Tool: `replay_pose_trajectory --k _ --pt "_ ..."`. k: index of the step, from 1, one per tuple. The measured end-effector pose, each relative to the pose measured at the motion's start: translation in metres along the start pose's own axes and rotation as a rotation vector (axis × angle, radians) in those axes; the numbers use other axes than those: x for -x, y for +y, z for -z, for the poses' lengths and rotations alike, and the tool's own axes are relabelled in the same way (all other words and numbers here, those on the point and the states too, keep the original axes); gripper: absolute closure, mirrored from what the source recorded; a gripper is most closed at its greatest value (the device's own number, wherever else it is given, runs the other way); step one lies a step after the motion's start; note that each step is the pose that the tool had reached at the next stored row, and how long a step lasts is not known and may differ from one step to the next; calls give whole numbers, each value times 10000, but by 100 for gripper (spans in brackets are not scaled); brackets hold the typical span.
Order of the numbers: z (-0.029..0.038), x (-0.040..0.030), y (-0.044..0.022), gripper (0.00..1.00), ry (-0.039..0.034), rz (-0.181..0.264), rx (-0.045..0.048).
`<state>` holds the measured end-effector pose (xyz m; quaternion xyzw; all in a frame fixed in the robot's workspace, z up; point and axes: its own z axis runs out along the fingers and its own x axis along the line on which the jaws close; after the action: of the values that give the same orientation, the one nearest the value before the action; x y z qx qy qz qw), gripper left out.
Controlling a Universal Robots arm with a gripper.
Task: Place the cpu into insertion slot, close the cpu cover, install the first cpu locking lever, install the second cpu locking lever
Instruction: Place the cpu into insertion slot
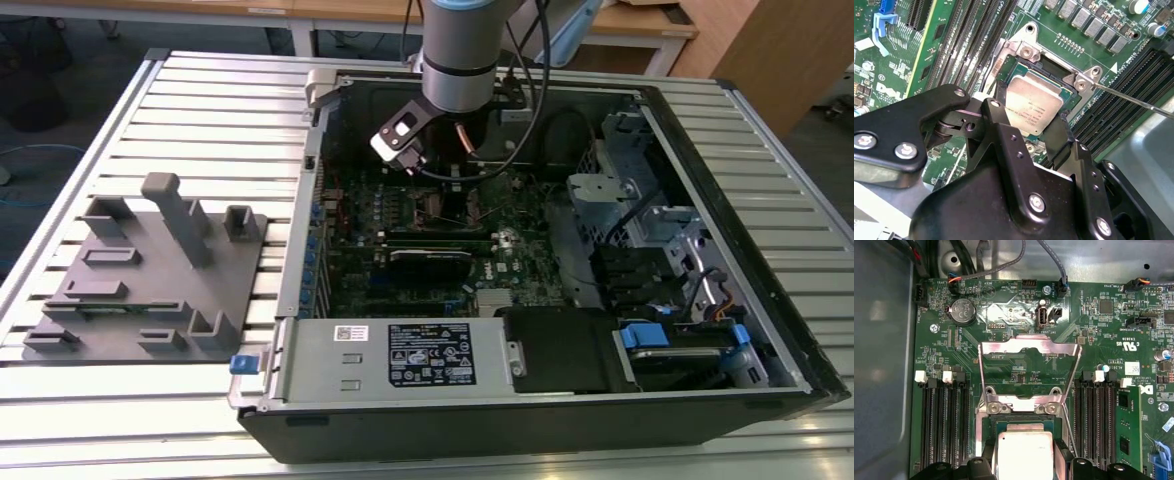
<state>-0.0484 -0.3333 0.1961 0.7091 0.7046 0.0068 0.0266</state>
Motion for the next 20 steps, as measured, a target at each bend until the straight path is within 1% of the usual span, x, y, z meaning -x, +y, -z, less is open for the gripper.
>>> replay_pose_trajectory --k 20 --pt "-19 -1 5 46 1 0 1"
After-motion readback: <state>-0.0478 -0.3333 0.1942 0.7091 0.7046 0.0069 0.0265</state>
